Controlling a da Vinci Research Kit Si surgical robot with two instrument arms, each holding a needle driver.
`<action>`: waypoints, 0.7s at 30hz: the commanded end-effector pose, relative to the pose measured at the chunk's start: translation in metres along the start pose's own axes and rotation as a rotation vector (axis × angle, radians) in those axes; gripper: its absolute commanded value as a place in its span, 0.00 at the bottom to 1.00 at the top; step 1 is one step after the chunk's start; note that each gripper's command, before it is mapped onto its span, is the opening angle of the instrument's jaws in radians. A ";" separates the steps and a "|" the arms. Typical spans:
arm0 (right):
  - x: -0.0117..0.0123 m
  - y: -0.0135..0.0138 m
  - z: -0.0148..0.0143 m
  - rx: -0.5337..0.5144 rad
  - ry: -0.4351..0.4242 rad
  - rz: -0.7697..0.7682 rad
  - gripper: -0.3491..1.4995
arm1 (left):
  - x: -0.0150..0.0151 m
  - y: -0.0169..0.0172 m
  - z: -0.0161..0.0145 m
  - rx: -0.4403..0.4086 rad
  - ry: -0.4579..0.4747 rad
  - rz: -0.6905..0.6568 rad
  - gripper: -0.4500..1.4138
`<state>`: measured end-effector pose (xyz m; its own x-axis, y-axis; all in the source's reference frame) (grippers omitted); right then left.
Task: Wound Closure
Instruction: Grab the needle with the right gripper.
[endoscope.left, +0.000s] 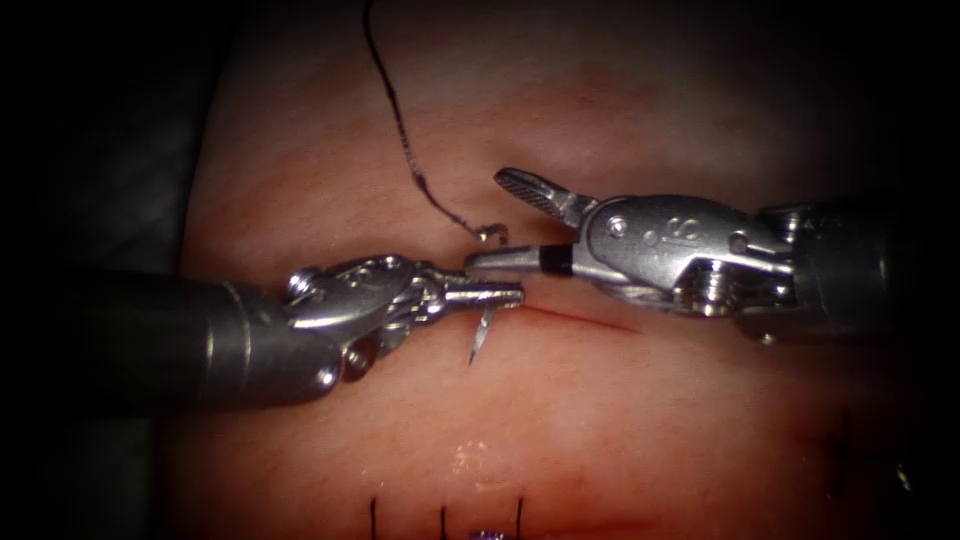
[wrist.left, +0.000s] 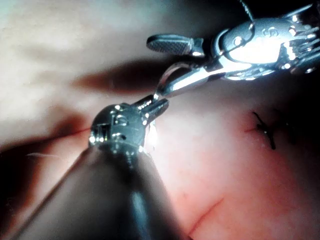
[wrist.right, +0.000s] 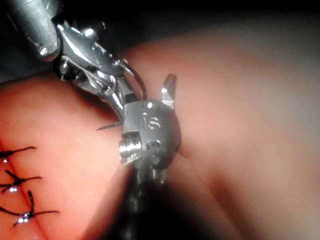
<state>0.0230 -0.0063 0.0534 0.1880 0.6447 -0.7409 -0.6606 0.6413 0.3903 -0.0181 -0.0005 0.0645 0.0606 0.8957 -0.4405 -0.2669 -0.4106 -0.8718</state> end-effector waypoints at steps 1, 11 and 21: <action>-0.0003 -0.0005 0.0008 0.007 0.004 0.007 0.83 | -0.0003 -0.0002 0.0006 0.005 0.009 -0.001 0.00; -0.0004 -0.0007 0.0014 0.009 0.018 0.014 0.78 | -0.0003 0.0003 0.0004 -0.051 0.018 -0.006 0.00; -0.0006 -0.0005 0.0016 0.015 0.023 0.011 0.73 | 0.0003 0.0006 -0.0003 -0.092 0.049 -0.014 0.00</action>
<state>0.0237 -0.0062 0.0541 0.1634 0.6427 -0.7485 -0.6516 0.6399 0.4072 -0.0174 -0.0005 0.0632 0.1117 0.8930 -0.4359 -0.1756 -0.4140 -0.8932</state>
